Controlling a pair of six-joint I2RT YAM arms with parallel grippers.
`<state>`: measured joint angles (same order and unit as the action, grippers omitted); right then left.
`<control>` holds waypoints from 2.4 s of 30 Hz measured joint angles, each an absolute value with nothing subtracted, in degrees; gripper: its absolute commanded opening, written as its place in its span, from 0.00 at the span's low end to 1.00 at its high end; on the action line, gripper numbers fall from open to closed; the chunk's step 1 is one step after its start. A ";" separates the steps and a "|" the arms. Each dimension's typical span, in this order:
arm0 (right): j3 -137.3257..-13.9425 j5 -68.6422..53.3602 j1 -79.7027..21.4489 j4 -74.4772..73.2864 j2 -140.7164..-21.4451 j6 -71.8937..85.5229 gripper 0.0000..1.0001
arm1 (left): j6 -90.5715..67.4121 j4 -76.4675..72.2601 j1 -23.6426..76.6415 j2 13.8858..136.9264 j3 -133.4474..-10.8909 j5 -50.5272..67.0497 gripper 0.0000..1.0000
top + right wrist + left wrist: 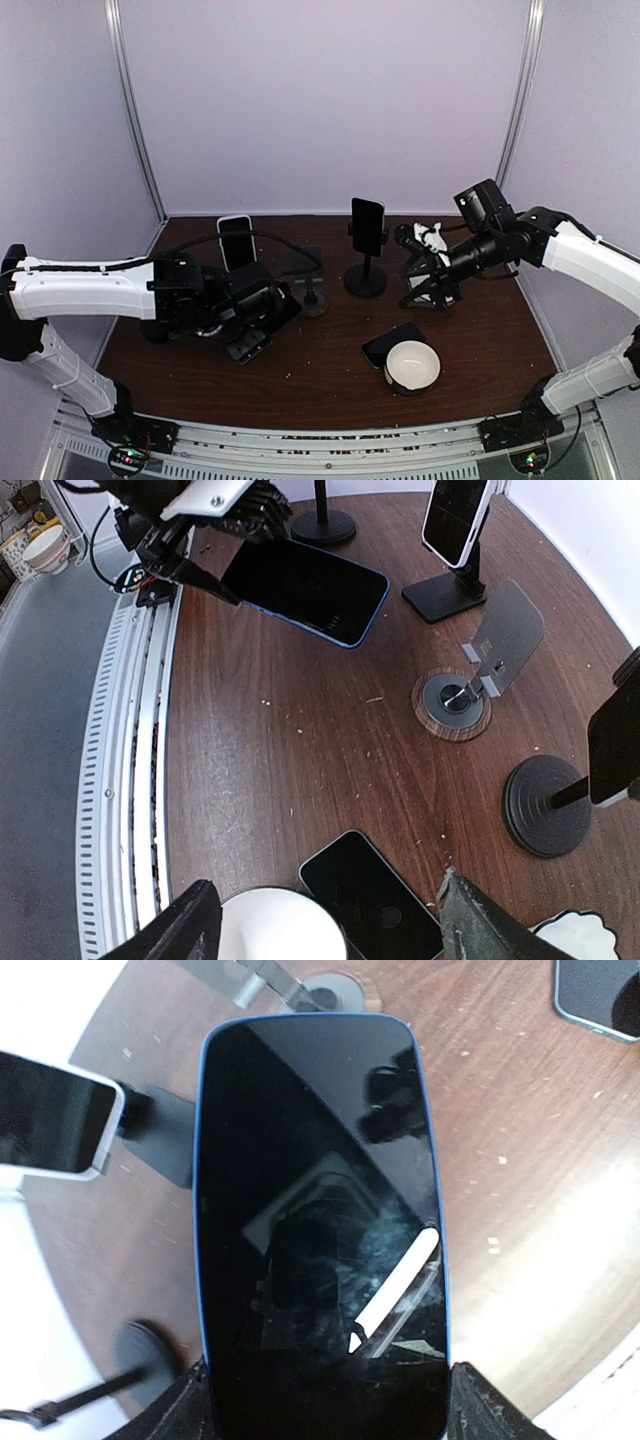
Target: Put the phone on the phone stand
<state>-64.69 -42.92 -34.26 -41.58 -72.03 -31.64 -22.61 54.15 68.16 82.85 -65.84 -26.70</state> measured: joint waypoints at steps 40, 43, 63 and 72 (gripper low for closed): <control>-94.02 -58.37 -43.75 -45.34 -103.33 -4.91 0.47 | 14.46 40.27 79.35 71.24 -64.05 -40.32 0.00; -93.32 -61.60 -44.07 -45.12 -103.33 -5.96 0.35 | 14.98 39.81 79.35 71.64 -64.03 -40.29 0.00; -91.33 -63.68 -44.66 -46.35 -103.50 -11.22 0.00 | 11.20 37.76 79.61 72.42 -66.28 -34.76 0.98; -89.76 -61.23 -44.66 -54.85 -98.89 -27.29 0.00 | 4.91 37.71 66.50 64.71 -70.67 -5.17 0.79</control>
